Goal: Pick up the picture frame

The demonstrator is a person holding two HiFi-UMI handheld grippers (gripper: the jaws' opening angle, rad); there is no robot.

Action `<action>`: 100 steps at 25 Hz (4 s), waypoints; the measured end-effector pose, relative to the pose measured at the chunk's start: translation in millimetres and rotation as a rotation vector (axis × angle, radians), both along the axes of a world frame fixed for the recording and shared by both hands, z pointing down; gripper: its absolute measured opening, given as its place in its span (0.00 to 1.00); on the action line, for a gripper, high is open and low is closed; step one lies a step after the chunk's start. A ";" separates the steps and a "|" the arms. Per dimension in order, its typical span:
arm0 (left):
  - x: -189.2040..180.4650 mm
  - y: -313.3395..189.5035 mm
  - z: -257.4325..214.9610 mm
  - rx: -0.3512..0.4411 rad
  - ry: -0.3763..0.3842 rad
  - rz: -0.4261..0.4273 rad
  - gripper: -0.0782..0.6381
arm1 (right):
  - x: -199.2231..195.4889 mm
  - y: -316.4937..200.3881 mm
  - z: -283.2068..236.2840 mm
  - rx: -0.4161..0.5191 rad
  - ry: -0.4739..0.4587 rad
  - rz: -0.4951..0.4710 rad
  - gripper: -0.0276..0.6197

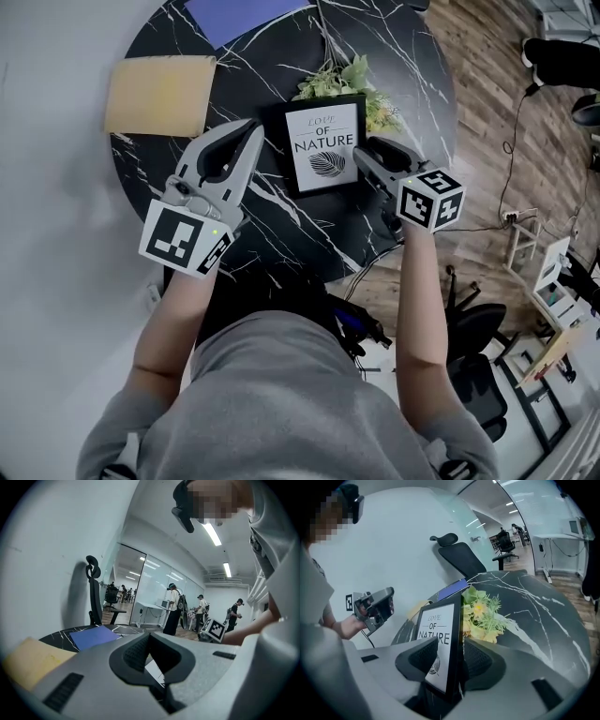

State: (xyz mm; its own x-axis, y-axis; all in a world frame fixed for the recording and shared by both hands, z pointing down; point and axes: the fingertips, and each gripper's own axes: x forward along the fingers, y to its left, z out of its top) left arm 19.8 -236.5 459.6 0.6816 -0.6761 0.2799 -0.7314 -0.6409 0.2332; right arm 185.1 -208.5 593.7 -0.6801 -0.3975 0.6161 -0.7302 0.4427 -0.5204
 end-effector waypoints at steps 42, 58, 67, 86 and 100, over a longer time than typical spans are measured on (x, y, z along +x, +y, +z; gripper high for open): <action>-43.7 8.9 2.0 0.004 -0.054 -0.077 0.12 | -30.3 4.7 -17.0 -0.259 -0.486 -0.174 0.17; -58.3 8.8 -18.3 0.037 -0.044 -0.105 0.12 | -33.2 4.4 -67.7 -0.171 -0.715 -0.053 0.16; -77.0 10.2 -40.8 0.084 -0.064 -0.133 0.12 | -44.7 3.4 -110.6 -0.093 -0.755 -0.078 0.16; -82.3 35.5 -89.9 0.170 -0.061 -0.142 0.12 | -46.5 14.3 -180.2 0.067 -0.760 -0.092 0.15; -84.8 29.9 -126.2 0.240 -0.039 -0.132 0.12 | -49.2 11.0 -237.3 0.195 -0.799 -0.081 0.15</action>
State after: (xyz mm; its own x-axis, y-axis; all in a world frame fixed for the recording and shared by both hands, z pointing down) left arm -65.0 -206.5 333.4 0.5750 -0.8085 0.1251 -0.8177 -0.5728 0.0565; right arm 135.9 -197.5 356.5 -0.9153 -0.3777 -0.1401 -0.1345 0.6143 -0.7776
